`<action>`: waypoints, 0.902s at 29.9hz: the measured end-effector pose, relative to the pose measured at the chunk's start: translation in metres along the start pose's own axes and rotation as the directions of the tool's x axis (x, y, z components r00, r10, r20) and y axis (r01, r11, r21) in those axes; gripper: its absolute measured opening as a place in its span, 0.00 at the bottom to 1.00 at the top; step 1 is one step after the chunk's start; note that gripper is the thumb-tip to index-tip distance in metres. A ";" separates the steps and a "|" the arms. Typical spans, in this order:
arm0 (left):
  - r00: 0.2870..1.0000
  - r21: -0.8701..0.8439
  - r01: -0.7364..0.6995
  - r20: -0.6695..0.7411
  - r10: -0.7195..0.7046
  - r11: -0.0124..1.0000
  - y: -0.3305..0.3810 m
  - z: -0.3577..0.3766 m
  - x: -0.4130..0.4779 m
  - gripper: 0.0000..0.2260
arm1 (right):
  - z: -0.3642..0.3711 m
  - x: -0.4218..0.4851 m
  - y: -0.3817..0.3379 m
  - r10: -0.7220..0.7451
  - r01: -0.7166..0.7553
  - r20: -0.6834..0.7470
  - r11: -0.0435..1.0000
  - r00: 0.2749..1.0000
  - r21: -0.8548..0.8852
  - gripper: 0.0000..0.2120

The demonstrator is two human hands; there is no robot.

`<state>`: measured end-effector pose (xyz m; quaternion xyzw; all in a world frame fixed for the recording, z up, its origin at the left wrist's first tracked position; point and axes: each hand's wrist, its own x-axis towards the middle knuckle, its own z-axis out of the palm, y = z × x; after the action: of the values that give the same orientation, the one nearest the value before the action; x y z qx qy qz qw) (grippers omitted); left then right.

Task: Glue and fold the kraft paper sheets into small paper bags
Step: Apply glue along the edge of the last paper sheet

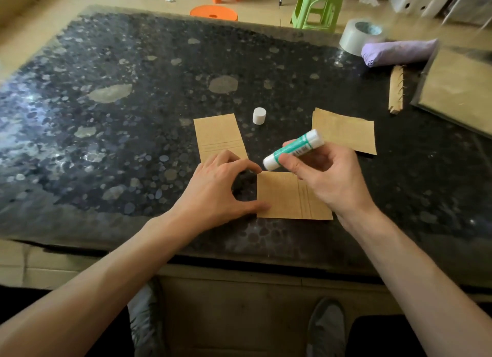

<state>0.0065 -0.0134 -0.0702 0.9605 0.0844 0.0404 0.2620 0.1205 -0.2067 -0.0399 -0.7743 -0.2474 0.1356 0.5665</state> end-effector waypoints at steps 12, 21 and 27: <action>1.000 0.023 -0.028 -0.007 0.028 0.999 -0.001 0.005 -0.003 0.33 | 0.008 -0.010 0.005 -0.054 0.178 0.338 0.919 0.940 -0.350 0.17; 0.999 0.025 -0.036 -0.020 0.037 0.999 -0.003 0.007 -0.002 0.34 | 0.012 -0.013 0.006 -0.172 0.313 0.325 0.835 0.930 -0.453 0.17; 0.998 0.015 -0.051 -0.020 0.051 0.999 -0.004 0.007 -0.004 0.33 | 0.013 -0.016 0.009 -0.153 0.262 0.266 0.856 0.952 -0.445 0.16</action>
<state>0.0031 -0.0138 -0.0782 0.9638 0.0628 0.0564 0.2531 0.1032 -0.2068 -0.0532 -0.8379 -0.4169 0.0941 0.3394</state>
